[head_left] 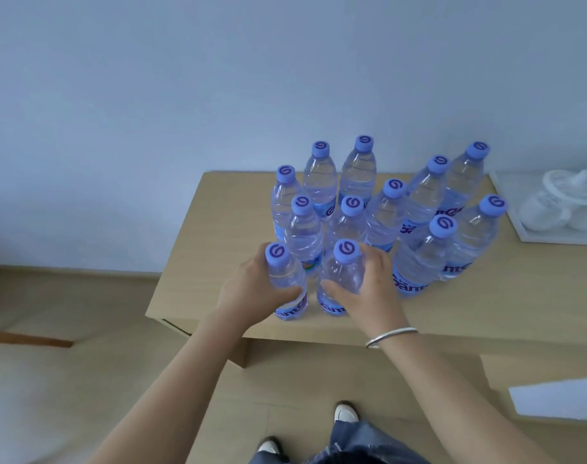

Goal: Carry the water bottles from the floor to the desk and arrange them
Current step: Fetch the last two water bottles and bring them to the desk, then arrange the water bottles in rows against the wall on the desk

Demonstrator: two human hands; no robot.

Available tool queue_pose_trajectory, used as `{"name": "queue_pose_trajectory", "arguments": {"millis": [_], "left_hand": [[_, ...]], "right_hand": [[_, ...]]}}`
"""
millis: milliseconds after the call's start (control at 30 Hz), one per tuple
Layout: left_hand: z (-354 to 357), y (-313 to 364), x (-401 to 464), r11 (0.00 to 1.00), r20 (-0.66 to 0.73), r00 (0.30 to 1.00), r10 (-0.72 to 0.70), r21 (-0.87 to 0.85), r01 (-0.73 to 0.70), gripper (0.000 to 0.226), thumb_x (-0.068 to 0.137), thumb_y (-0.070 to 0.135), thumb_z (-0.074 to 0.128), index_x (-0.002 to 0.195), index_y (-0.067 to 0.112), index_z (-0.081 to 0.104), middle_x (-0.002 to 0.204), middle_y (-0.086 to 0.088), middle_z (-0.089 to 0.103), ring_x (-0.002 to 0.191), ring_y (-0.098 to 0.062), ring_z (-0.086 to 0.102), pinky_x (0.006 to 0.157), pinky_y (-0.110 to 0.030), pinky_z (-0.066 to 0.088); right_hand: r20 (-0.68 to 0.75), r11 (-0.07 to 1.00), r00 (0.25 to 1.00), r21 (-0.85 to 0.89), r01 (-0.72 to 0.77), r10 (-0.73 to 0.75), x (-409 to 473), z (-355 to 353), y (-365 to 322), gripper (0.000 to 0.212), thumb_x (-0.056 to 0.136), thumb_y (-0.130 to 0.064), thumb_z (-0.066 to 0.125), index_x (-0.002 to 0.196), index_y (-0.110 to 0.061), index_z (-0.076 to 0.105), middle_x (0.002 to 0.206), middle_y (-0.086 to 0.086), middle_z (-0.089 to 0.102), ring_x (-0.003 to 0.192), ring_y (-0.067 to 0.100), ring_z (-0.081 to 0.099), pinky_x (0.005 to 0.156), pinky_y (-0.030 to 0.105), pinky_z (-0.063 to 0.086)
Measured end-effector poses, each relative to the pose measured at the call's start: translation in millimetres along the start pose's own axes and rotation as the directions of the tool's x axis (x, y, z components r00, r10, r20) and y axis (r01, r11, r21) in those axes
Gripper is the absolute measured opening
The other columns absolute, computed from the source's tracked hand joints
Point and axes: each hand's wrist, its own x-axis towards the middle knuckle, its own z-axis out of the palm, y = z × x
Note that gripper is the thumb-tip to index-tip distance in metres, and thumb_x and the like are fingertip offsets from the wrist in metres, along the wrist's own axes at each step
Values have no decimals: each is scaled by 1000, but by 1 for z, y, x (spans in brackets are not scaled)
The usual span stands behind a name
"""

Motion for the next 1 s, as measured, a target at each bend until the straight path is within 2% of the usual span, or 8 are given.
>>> {"name": "queue_pose_trajectory", "arguments": {"millis": [133,200,333,433,533,700,833,1000], "left_hand": [[7,-18,-3,986,23,995,93,-143,-89,86,50,50,74,125,42,32,110,22,55,102,-10,54,82,-30,47],[13,-34,-8,982,52,996,69,-182,-58,108,44,57,73,138,33,25,130,12,47,117,-12,47,95,-35,44],[24,-64,-21,981,161,987,-19,-189,50,114,50,54,79,144,28,19,141,7,37,129,-9,36,105,-36,38],[26,-78,-23,985,203,978,-46,-151,77,100,61,31,80,143,29,22,138,4,37,123,-11,39,100,-32,39],[23,-77,-21,988,218,976,-3,-150,37,82,68,13,68,138,31,29,137,6,39,113,-9,40,88,-26,41],[21,-72,-17,972,212,977,3,-230,47,76,72,2,60,135,32,32,125,11,40,109,-11,44,70,-17,40],[21,-76,-18,959,222,974,-38,-267,98,81,72,2,62,139,33,30,124,9,42,108,-13,47,64,-13,41],[2,-83,-25,918,199,977,-73,-369,144,82,68,15,80,137,28,36,126,3,48,111,-14,50,85,-26,45]], "right_hand": [[-428,989,892,-73,126,-145,-24,11,-7,77,70,-27,76,130,4,38,121,20,47,114,26,36,99,41,37],[-494,941,801,-163,295,-337,-38,18,-13,63,74,-26,65,125,-1,39,115,17,48,107,27,40,97,34,38],[-257,894,856,-129,429,-448,-43,36,-34,61,73,-19,65,125,0,40,116,10,49,109,20,43,99,19,33],[61,972,970,34,232,-233,-27,45,-49,85,73,-14,73,141,-3,23,131,-1,31,122,2,26,103,6,16],[299,990,949,130,61,-98,-4,53,-52,85,77,-18,72,143,-19,19,133,-14,28,127,1,27,98,6,17],[282,987,956,159,38,-82,13,64,-52,49,81,-24,68,122,-21,41,121,-5,47,110,7,44,85,9,30],[210,982,962,109,153,-174,12,70,-52,41,84,-24,65,116,-9,44,117,6,48,109,18,46,93,20,34],[304,978,937,167,123,-170,27,61,-79,35,84,-26,64,109,-15,42,112,5,53,105,17,51,92,28,40]]}}
